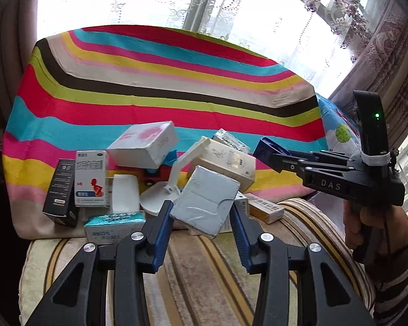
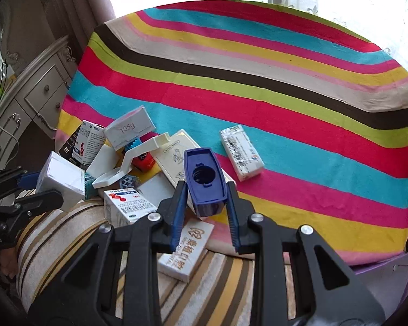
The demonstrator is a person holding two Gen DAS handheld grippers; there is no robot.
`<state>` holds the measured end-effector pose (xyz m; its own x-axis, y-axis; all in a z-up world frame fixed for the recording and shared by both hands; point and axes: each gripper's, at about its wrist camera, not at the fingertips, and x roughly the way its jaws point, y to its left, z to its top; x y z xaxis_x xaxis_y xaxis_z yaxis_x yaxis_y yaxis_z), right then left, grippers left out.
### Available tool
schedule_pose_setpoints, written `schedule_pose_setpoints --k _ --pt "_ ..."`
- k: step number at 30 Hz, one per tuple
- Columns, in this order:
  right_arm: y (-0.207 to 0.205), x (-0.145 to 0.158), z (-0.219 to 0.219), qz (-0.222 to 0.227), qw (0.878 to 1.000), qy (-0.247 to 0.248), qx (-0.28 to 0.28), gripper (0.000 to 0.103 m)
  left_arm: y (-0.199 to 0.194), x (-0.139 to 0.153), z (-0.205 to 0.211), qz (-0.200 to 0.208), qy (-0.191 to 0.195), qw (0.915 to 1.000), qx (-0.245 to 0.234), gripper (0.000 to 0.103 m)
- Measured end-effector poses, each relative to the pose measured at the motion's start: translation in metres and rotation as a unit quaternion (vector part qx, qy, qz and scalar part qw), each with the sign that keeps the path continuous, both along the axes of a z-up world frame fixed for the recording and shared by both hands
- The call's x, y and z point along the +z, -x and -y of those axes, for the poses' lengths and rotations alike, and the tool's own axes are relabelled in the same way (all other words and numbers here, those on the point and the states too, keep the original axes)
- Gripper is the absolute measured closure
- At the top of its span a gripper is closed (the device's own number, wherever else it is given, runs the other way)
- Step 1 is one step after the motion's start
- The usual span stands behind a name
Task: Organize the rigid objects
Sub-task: 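Carry the blue cap and silver box over the purple-rimmed box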
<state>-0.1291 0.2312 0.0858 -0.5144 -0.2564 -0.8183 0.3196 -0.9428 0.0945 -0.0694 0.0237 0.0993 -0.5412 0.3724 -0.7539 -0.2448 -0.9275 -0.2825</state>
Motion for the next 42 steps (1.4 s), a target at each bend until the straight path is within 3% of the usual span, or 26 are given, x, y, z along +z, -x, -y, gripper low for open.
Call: schedule_pose_setpoints --k 10,21,31,39,42 --pt "-0.054 0.013 -0.097 -0.007 0.995 0.015 -0.101 0.071 -0.012 0.007 -0.085 0.001 0.002 0.9949 -0.101 0.06" --pt "-0.112 0.016 -0.217 -0.01 0.97 0.019 -0.242 0.071 -0.022 0.008 -0.189 0.015 0.007 0.9787 -0.205 0.06" --pt "-0.143 0.006 -0.269 -0.006 0.95 -0.005 -0.311 0.071 -0.049 0.004 -0.267 0.03 0.012 0.9558 -0.292 0.06" --pt "-0.155 -0.002 -0.29 0.005 0.94 -0.015 -0.34 0.071 -0.058 -0.003 -0.296 0.042 0.017 0.9441 -0.326 0.059" --pt "-0.158 -0.004 -0.3 0.011 0.933 -0.016 -0.359 0.071 -0.062 -0.008 -0.306 0.052 0.024 0.9384 -0.341 0.054"
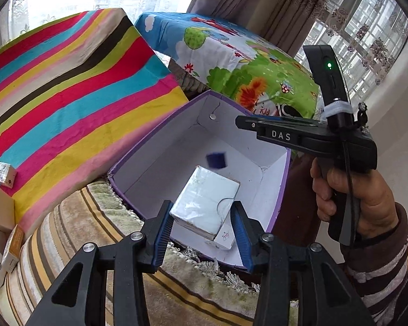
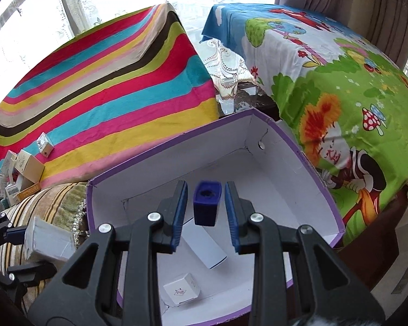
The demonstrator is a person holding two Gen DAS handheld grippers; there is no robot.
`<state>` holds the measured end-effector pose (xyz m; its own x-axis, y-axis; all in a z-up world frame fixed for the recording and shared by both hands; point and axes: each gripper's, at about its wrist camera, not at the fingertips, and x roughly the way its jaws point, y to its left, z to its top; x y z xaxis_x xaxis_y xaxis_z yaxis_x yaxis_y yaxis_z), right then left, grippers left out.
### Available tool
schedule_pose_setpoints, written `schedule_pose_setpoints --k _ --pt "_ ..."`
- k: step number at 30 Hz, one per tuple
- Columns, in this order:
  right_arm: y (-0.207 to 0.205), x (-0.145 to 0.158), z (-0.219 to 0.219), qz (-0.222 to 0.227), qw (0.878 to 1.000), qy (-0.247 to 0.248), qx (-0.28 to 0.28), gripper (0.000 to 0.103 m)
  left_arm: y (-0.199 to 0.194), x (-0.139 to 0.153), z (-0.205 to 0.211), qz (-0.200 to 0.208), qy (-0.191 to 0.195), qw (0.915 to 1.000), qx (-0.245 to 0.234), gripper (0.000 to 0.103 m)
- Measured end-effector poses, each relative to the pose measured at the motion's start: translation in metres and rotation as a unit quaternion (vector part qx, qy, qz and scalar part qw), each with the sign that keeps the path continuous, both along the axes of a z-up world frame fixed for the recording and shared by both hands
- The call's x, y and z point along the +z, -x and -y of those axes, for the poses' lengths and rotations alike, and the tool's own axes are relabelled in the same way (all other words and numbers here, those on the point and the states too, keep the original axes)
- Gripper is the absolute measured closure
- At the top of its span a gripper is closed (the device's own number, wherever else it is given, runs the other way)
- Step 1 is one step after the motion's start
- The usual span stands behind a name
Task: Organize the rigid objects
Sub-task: 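Release the blue cap and silver box into the purple-rimmed box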
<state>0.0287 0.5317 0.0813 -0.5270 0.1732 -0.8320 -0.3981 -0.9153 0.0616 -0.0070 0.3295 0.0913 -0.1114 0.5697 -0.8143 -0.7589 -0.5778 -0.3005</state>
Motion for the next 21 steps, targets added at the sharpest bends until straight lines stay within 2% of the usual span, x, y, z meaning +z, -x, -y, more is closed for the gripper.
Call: schedule_pose_setpoints --k 1,2,7,21 --pt "0.0 -0.001 -0.003 0.002 1.0 -0.001 -0.006 0.071 -0.001 -0.001 -0.001 0.001 0.002 1.0 -0.001 0.049" --pt "-0.001 -0.002 -0.005 0.005 1.0 0.0 -0.01 0.07 -0.001 -0.002 0.0 0.003 0.001 1.0 -0.001 0.048" --pt "-0.005 -0.001 -0.007 0.004 1.0 0.002 -0.016 0.058 0.004 -0.002 0.009 0.018 -0.007 0.9997 0.012 0.047" --pt "0.0 0.003 0.015 0.0 1.0 0.011 0.012 0.056 0.019 0.001 0.066 0.032 -0.031 0.9958 0.08 0.047"
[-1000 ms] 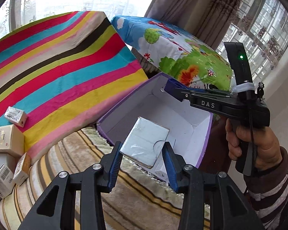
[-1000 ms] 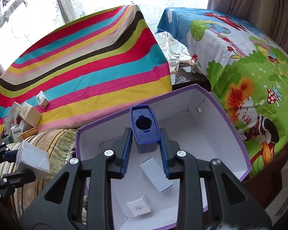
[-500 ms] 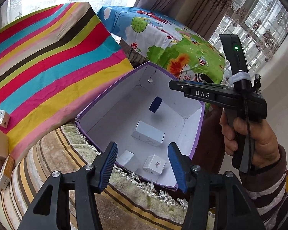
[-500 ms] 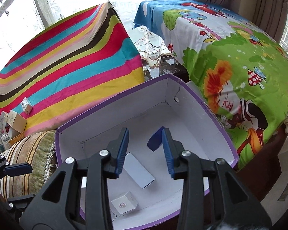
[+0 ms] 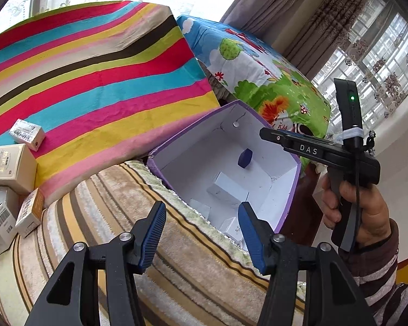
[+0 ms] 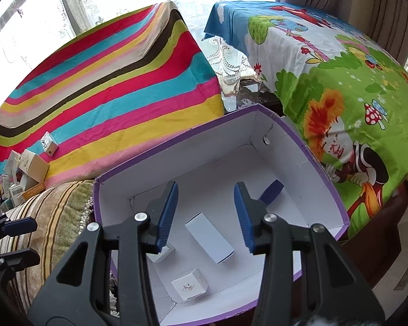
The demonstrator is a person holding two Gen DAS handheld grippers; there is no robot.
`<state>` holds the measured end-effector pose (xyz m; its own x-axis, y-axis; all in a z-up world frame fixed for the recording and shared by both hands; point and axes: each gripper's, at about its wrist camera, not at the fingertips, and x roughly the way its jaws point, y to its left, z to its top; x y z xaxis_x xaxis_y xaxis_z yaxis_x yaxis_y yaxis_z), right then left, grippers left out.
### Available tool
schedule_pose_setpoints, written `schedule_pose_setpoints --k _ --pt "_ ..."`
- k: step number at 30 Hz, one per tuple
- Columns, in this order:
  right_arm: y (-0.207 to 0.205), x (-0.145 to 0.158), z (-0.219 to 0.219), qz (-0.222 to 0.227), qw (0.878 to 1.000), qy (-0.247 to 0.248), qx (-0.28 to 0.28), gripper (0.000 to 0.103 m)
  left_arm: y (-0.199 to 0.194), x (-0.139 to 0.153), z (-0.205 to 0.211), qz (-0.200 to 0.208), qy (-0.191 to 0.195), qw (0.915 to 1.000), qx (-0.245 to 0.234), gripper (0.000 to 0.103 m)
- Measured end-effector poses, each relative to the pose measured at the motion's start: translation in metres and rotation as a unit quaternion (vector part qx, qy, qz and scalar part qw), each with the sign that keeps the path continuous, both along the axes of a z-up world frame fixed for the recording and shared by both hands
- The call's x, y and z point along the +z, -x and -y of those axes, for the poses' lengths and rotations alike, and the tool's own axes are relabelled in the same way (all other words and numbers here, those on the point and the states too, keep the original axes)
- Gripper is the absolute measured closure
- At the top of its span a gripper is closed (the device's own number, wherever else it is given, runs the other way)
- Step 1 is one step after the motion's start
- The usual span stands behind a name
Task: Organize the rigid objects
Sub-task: 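Release the blue cap and silver box into the purple-rimmed box, then move both grippers back to the pile of boxes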
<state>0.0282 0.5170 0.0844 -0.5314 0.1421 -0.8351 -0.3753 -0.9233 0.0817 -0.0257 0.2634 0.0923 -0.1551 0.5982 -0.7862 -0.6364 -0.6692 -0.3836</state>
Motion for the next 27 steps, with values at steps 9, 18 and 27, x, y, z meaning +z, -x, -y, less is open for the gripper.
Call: schedule_pose_setpoints --k 9,18,27 --pt "0.016 0.008 0.041 -0.008 0.999 0.006 0.047 0.05 0.01 0.008 0.061 -0.008 -0.01 0.9976 0.068 0.047" --pt "0.038 0.02 0.089 -0.009 0.995 -0.003 0.103 0.037 0.024 0.006 0.158 -0.005 -0.012 0.9845 0.175 0.047" --pt "0.062 0.029 0.143 -0.003 0.985 -0.022 0.17 0.03 0.037 -0.001 0.267 -0.002 -0.002 0.9563 0.292 0.046"
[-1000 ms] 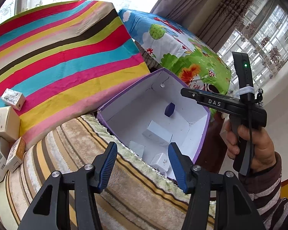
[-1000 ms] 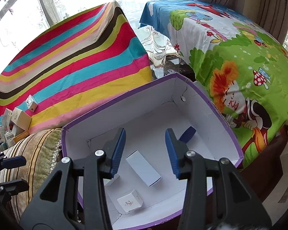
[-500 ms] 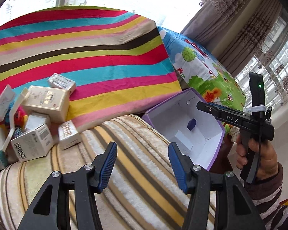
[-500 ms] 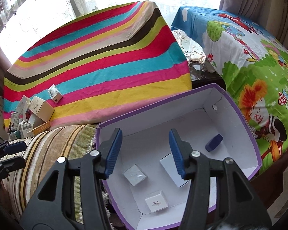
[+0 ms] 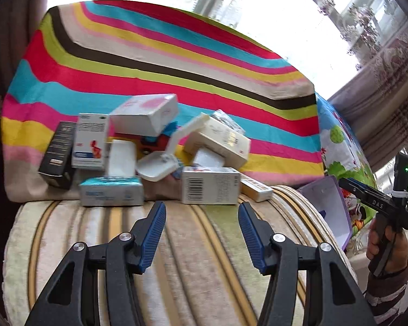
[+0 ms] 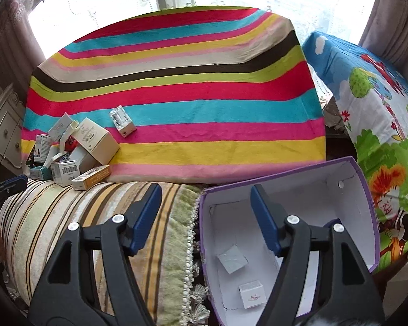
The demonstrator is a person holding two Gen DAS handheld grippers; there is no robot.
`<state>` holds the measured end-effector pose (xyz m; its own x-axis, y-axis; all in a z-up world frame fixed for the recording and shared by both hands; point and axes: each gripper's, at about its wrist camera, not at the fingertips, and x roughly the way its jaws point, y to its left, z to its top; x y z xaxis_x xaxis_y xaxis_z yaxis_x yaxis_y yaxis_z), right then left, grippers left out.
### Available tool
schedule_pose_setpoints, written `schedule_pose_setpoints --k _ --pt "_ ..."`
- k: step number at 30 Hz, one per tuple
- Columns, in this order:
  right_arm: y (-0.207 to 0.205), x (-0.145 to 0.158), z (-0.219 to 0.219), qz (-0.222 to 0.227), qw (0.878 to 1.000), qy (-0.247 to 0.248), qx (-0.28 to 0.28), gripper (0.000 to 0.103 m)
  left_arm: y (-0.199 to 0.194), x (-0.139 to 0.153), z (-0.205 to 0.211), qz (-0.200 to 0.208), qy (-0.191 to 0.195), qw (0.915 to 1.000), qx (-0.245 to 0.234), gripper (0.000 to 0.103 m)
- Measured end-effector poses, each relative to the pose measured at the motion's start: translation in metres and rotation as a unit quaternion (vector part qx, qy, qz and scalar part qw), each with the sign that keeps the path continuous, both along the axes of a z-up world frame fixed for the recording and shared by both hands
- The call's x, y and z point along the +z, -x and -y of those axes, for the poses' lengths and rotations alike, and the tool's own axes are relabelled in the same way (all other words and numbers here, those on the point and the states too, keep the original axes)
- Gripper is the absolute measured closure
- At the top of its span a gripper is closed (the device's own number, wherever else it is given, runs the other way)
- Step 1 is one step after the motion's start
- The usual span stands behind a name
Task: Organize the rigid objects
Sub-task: 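Move both grippers back to the pile of boxes, then grasp the black instruction box with the left gripper while the right grasps a white pink-printed box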
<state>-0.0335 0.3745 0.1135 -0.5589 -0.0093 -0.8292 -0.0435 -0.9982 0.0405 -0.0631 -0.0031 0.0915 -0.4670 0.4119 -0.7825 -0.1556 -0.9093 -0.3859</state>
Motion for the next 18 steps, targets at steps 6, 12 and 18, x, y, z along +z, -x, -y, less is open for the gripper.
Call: schedule_pose_setpoints --k 6,12,18 --pt "0.022 0.013 0.048 0.002 0.997 -0.032 0.065 0.023 0.008 -0.004 0.058 0.006 0.016 0.9977 0.065 0.046" --pt "0.053 0.024 0.111 0.016 0.986 -0.056 0.154 0.021 0.022 -0.012 0.09 0.017 0.044 0.9948 0.09 0.046" --pt "0.077 0.025 0.18 0.031 0.966 -0.085 0.241 0.017 0.035 -0.024 0.108 0.03 0.07 0.9931 0.088 0.046"
